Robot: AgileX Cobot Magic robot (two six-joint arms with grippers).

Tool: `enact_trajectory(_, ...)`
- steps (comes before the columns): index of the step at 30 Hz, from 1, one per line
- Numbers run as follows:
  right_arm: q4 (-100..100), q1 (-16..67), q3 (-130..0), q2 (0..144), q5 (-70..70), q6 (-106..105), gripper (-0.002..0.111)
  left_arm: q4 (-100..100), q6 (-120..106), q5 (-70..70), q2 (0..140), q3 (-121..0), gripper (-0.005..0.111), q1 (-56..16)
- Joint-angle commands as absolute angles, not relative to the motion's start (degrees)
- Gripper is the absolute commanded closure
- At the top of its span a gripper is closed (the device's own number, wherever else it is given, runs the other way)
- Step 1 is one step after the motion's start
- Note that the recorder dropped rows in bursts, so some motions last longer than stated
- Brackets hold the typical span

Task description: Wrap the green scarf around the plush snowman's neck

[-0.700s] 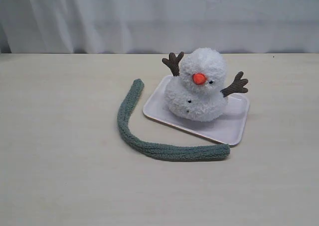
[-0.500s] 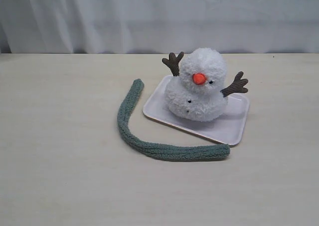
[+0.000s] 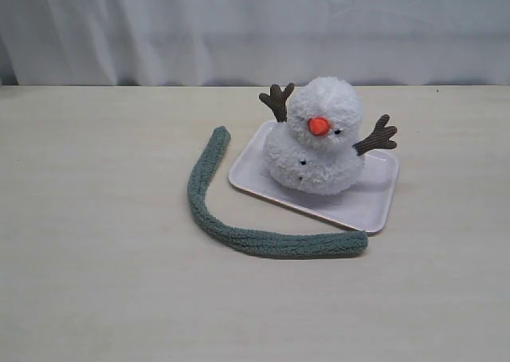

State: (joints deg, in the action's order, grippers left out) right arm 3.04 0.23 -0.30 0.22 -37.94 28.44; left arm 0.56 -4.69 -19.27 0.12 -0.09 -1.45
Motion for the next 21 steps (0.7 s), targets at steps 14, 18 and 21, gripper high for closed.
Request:
enact_trajectory(14,29.2,21.0,-47.3,42.8,33.9,26.2,0.02,0.5,-4.7,-18.5,0.0,0.0,0.107,-1.3)
enact_trajectory(18,24.0,28.4,-52.2,50.9,36.0,15.9,0.02,0.5,-4.7,-18.5,0.0,0.0,0.107,-1.3)
enact_trajectory(21,20.6,34.7,-54.3,57.3,36.0,9.0,0.023,0.5,-4.7,-18.5,0.0,0.0,0.107,-1.3)
